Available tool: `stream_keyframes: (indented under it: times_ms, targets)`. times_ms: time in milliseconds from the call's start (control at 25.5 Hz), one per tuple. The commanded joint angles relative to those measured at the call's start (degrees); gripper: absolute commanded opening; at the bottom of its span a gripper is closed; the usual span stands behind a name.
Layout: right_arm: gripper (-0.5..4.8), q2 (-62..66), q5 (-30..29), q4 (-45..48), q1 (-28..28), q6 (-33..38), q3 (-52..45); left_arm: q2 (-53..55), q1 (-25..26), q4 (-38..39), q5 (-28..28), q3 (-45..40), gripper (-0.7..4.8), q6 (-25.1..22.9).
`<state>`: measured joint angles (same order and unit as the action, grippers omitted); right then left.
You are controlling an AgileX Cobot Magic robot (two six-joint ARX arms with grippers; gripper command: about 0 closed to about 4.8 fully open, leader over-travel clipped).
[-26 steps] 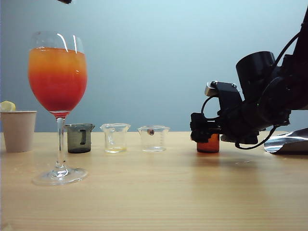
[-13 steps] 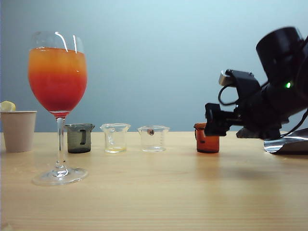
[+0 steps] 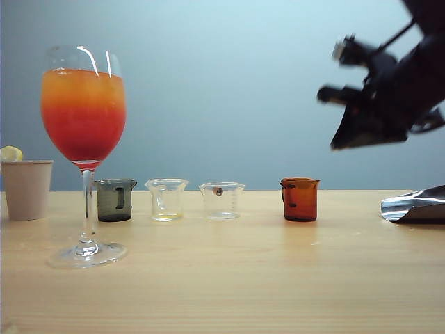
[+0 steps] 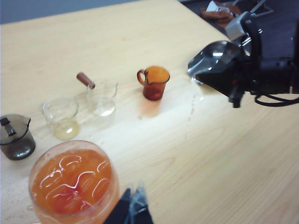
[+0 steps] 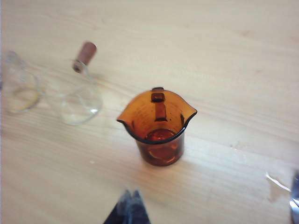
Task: Pick up the fourth measuring cup from the left, pour the grenadine inside into the goblet, and finally put the measuring cup back in its original place.
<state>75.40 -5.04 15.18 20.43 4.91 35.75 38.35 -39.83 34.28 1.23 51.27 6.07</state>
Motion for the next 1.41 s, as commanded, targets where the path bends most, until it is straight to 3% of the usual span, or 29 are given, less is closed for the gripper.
stream_keyframes:
  times_ms: [39,274,666,823,1058,1215,1411]
  targets:
    - [-0.08,-7.0,-0.3,-7.5,0.0,0.0,0.1,-2.5,0.0,-0.1,-0.2,0.1,-0.06,-0.1]
    - [-0.09,-22.4,-1.2,-20.7,0.0,-2.0,-0.2,-8.7,0.0,-0.1,-1.2,0.0,-0.06,0.0]
    - [-0.08,-43.0,-2.4,-24.4,0.0,-1.7,-6.7,-22.9,0.0,-2.0,-2.7,-8.3,-0.06,0.4]
    - [-0.08,-50.0,-2.3,-24.6,0.0,0.0,-11.2,-27.6,0.0,-5.8,-2.8,-13.4,-0.06,0.4]
    - [-0.08,-56.8,4.1,-26.2,0.0,2.4,-17.8,-30.5,0.0,-15.5,-2.5,-22.9,-0.06,3.8]
    - [-0.08,-64.0,4.0,-23.6,0.0,2.4,-24.3,-30.6,0.0,-23.7,-1.4,-31.9,-0.06,3.8]
    - [-0.09,-68.9,4.0,-24.2,0.0,2.4,-28.5,-30.6,0.0,-26.3,-1.5,-38.7,-0.06,4.1]
